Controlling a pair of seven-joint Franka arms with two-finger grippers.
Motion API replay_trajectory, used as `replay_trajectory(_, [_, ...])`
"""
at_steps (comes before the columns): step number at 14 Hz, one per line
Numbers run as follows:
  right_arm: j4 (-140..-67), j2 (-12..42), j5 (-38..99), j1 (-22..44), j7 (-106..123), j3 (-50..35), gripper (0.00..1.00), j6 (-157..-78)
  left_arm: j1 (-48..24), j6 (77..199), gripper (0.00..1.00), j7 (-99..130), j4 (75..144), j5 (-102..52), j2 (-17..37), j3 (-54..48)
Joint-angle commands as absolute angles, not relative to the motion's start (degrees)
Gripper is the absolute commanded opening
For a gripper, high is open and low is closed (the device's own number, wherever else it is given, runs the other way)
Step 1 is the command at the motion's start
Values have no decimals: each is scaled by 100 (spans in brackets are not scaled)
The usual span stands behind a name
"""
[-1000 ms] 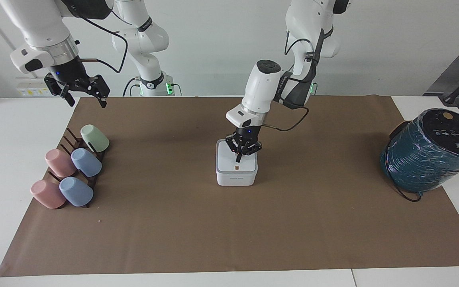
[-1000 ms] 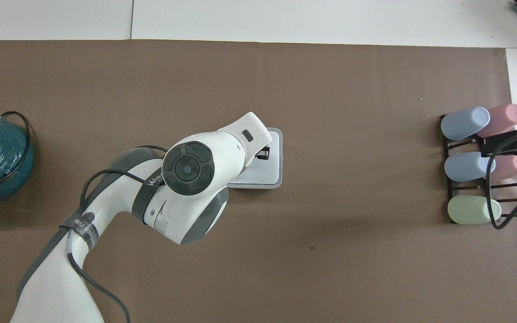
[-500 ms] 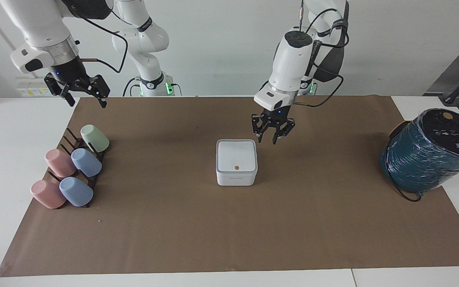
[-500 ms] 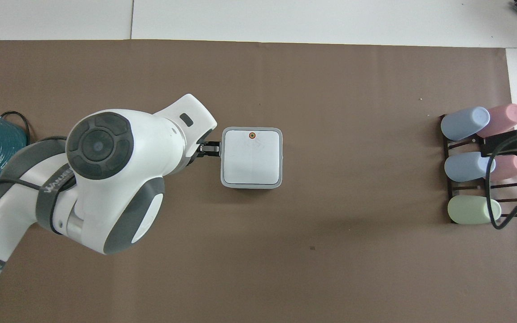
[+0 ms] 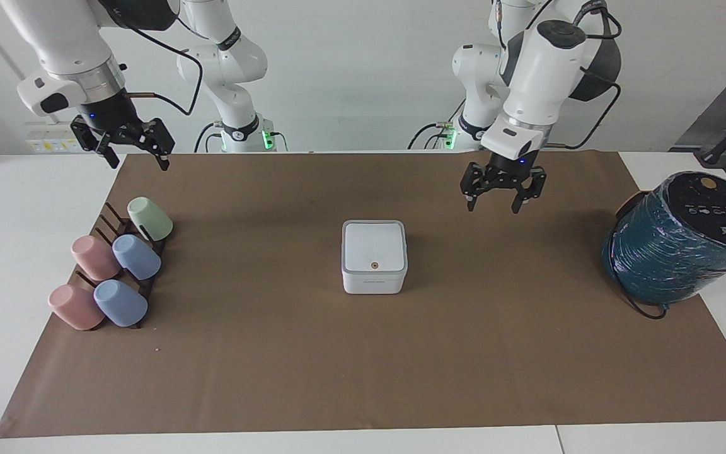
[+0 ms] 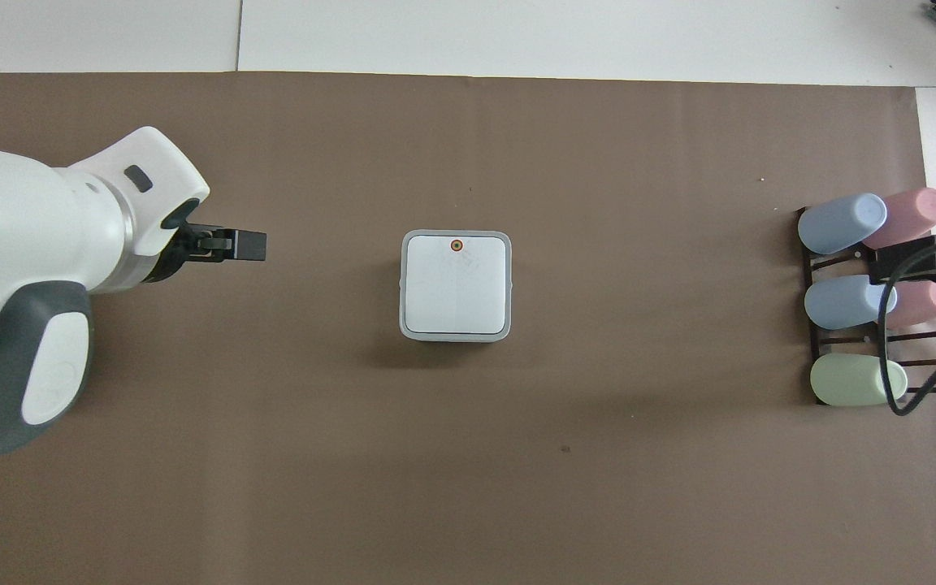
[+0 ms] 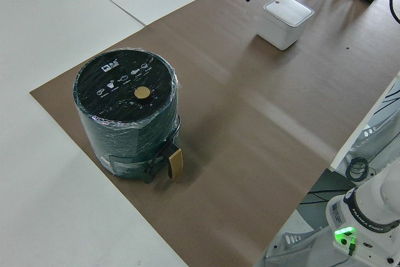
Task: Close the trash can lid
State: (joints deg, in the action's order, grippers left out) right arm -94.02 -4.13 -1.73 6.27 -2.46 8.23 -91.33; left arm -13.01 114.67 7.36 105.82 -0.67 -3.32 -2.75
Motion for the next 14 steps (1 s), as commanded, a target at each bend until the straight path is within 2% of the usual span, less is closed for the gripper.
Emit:
replay_trajectory(1, [-9457,-492,-229,598,-132,791,100,-9088,-871,10795,100,-50,9995,0,-316,-325])
replay_trajectory(5, [-9457,-492,-229,598,-132,800,100,-9088,-633,9671,100,-404,9091,26,-290,-325])
replay_trajectory(9, [-9457,-492,-229,598,-132,800,100,-9088,-598,8641,100,-396,7825,-61,368,-299])
replay_trajectory(12, [-9457,-492,-229,598,-132,800,100,-9088,-598,8570,100,-395,7865,-70,282,-290])
replay_trajectory(14, [-9457,-501,-237,598,-132,800,100,-9097,-554,8402,100,-326,8434,-70,-121,-246])
